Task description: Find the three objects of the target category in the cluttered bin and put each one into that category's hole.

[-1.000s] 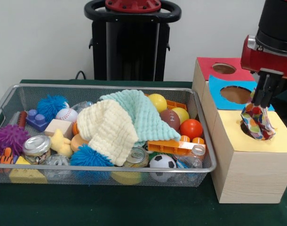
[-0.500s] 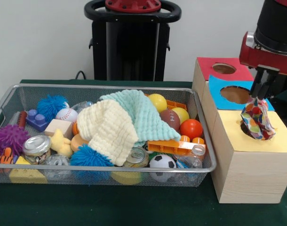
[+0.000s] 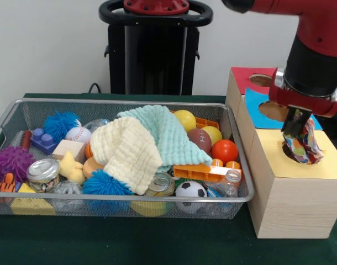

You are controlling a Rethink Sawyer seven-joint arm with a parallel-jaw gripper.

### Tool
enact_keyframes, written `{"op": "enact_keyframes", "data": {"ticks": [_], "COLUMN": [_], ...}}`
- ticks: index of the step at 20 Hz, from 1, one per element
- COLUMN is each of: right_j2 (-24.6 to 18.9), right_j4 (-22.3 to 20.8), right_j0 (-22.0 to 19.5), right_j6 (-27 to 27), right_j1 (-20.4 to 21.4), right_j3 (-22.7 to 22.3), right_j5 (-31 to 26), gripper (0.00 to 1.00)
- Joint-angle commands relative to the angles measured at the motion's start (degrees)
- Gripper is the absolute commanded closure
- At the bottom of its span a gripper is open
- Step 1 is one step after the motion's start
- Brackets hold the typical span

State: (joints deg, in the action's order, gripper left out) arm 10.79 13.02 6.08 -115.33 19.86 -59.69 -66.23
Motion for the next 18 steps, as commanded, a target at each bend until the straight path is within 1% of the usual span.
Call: {"op": "enact_keyframes", "data": {"ticks": [1,4,7,11,18], "right_j2": [-7.55,-8.85,-10.67,-13.06,-15.36], "right_j4": [-2.86,-3.09,-2.66,-1.61,-2.66], "right_j0": [-2.09,-2.76,-3.72,-4.7,-5.75], "right_j6": [3.24,4.91,6.71,7.16,7.02], "right_j1": [-4.24,-4.55,-4.55,-4.41,-5.89], "right_j3": [-2.45,-3.23,-3.72,-4.08,-1.64], "right_j5": [3.79,4.56,4.08,3.53,3.19], "gripper": [1.0,1.0,1.0,1.0,1.0]}}
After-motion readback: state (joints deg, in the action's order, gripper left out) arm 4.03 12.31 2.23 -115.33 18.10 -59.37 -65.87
